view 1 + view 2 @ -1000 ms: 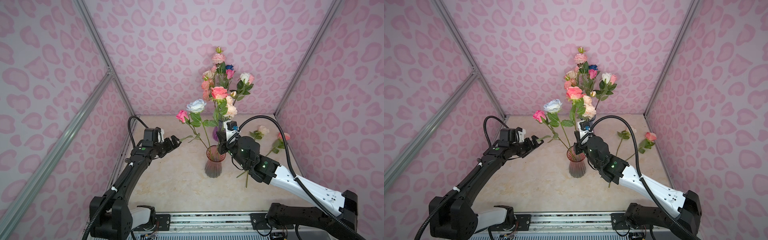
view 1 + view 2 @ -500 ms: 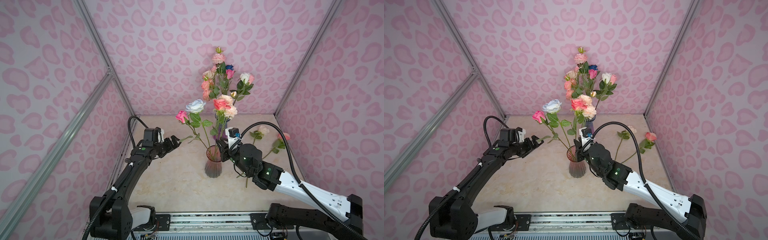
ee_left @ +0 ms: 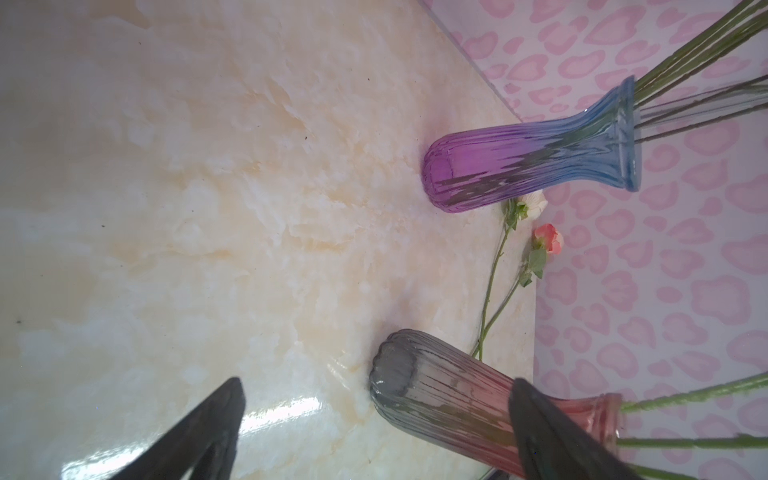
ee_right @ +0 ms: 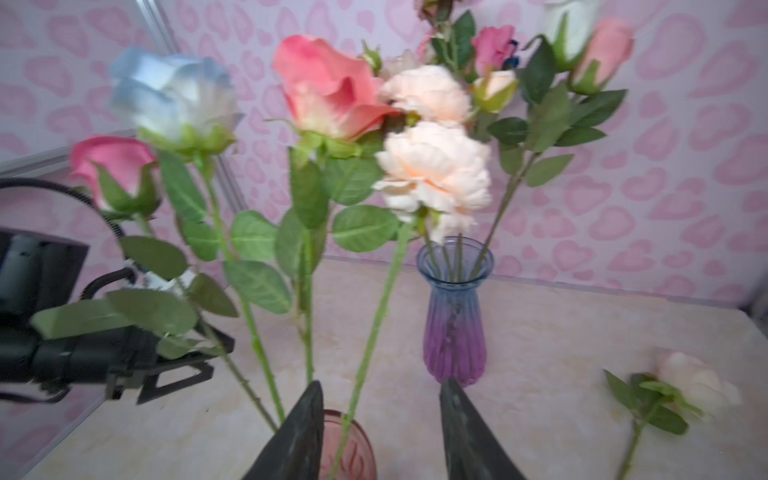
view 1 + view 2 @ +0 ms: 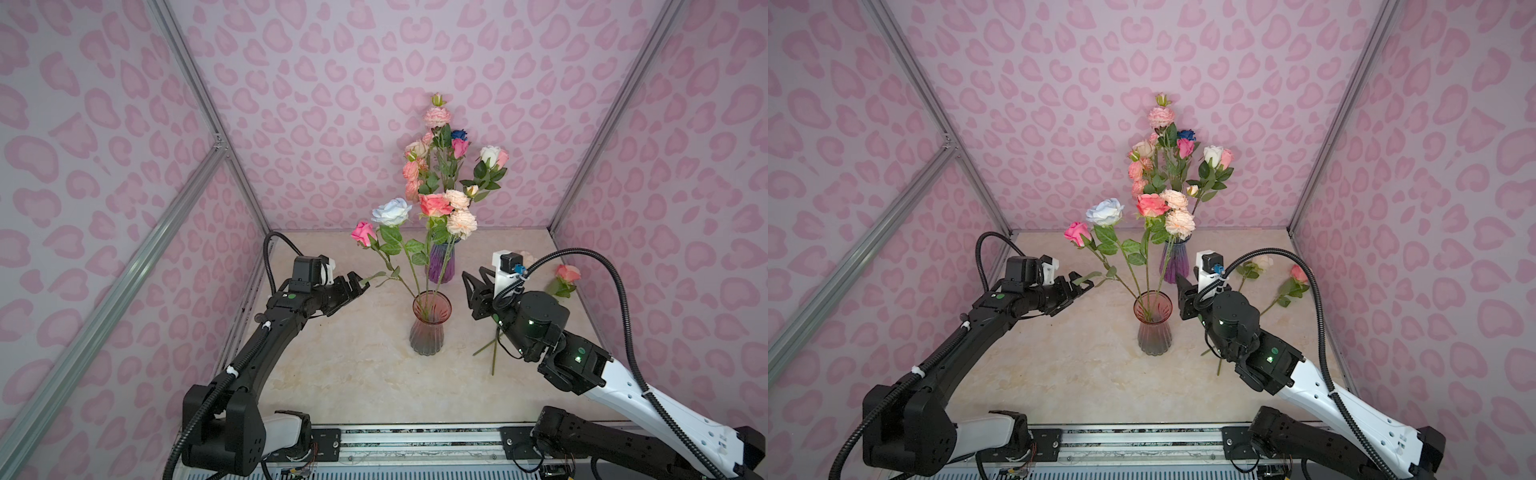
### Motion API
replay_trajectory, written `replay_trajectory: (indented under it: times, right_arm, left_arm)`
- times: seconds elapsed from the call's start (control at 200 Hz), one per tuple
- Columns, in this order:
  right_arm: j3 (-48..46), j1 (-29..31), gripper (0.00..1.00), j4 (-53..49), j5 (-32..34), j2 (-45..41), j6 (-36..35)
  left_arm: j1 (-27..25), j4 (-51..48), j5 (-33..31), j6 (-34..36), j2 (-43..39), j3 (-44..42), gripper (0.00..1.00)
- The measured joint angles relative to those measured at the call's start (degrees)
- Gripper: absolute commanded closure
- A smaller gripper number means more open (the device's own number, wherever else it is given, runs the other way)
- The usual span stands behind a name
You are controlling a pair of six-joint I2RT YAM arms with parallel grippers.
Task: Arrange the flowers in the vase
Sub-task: 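Move the right gripper back down to the remaining loose roses, then grasp the cream rose stem with the right gripper and lift it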
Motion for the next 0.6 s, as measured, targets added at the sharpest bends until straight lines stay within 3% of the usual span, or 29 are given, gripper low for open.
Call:
replay_trajectory:
  times: [0.19, 0.335, 0.425, 0.6]
  right_arm:
    - [-5.92, -22.03, 0.5, -5.38, -3.21, -2.86, 10.05]
    - [-8.2, -38.29, 0.49, -8.74, -11.02, 5.64, 16.74]
    - [-6.08, -42.07, 0.49, -10.45, -14.38, 15.74, 17.81]
    - [4.5, -44.04, 0.49, -13.22, -16.83, 35.76, 17.49]
  left_arm:
    - [-1.92, -0.11, 1.99, -0.04, 2.03, 0.0, 0.01]
    - [-1.86, -0.07, 2.36, -0.02, 2.1, 0.33, 0.01]
    - [-1.86, -0.07, 2.38, -0.02, 2.14, 0.42, 0.01]
    - [-1.86, -0.13, 2.27, 0.02, 2.16, 0.59, 0.01]
